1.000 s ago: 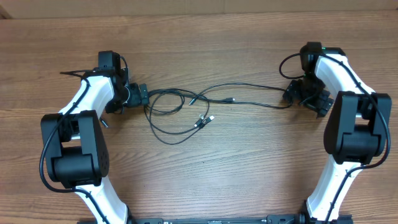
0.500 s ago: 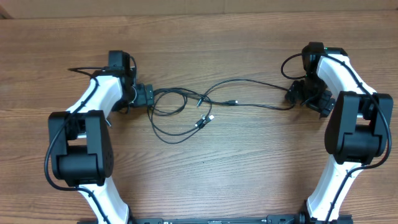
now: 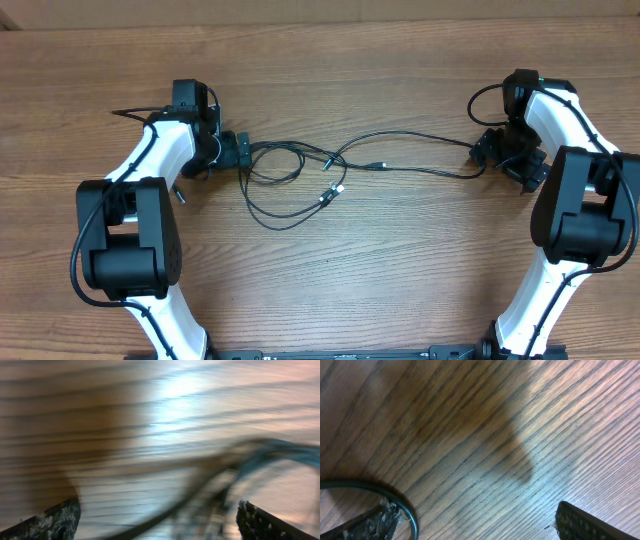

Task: Untangle cables

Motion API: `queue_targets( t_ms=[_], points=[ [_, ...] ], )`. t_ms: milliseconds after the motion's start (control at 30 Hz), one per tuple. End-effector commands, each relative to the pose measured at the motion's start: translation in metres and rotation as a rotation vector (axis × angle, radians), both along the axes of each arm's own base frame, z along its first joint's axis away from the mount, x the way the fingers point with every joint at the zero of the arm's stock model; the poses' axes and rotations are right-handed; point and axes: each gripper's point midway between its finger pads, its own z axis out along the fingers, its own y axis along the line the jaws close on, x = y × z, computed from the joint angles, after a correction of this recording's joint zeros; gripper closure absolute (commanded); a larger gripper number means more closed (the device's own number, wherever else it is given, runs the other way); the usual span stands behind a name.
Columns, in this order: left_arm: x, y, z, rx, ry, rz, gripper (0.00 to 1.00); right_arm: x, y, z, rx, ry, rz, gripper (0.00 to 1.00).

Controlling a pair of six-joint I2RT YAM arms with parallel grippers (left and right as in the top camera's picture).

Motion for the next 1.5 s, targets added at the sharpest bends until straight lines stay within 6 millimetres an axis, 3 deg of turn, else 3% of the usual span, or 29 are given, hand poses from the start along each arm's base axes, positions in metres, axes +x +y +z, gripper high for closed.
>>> queue_targets(
  t_ms=[0,267,400,567,800,933,1067,1133,1267,1333,1467],
  points=[
    [-0.013,-0.044,0.002,-0.239,0.051,-0.107,0.0,-0.043,-0.004,-0.057,-0.003,0.19,-0.039,0.0],
    [-0.021,-0.044,0.061,-0.247,0.006,-0.056,0.0,-0.034,0.011,-0.062,0.112,0.157,0.042,0.0],
    [-0.038,-0.047,0.074,-0.259,0.055,-0.018,0.0,-0.03,0.01,-0.063,0.109,0.141,0.042,0.0],
    [-0.068,-0.05,0.058,-0.2,0.175,-0.008,0.0,-0.026,0.014,-0.065,0.132,0.119,0.038,0.0],
    [-0.103,-0.024,0.018,0.103,0.283,0.139,0.0,-0.02,0.014,-0.067,0.13,0.093,0.038,0.0],
    [-0.106,-0.023,0.002,0.154,0.256,0.165,0.04,-0.018,0.016,-0.067,0.141,0.086,0.036,0.0],
    [-0.095,-0.029,-0.015,0.135,0.172,0.157,0.17,-0.017,0.019,-0.067,0.162,0.08,0.031,0.0],
    [-0.093,-0.029,-0.022,0.129,0.149,0.158,0.27,-0.017,0.019,-0.068,0.162,0.08,0.031,0.0],
    [-0.102,-0.024,-0.031,0.154,0.155,0.16,0.44,-0.018,0.019,-0.067,0.162,0.081,0.031,0.0],
    [-0.111,-0.011,-0.034,0.223,0.18,0.169,0.58,-0.018,0.019,-0.067,0.162,0.083,0.031,0.0],
    [-0.123,0.029,-0.029,0.444,0.196,0.194,0.58,-0.018,0.019,-0.067,0.162,0.083,0.031,0.0]
  ],
)
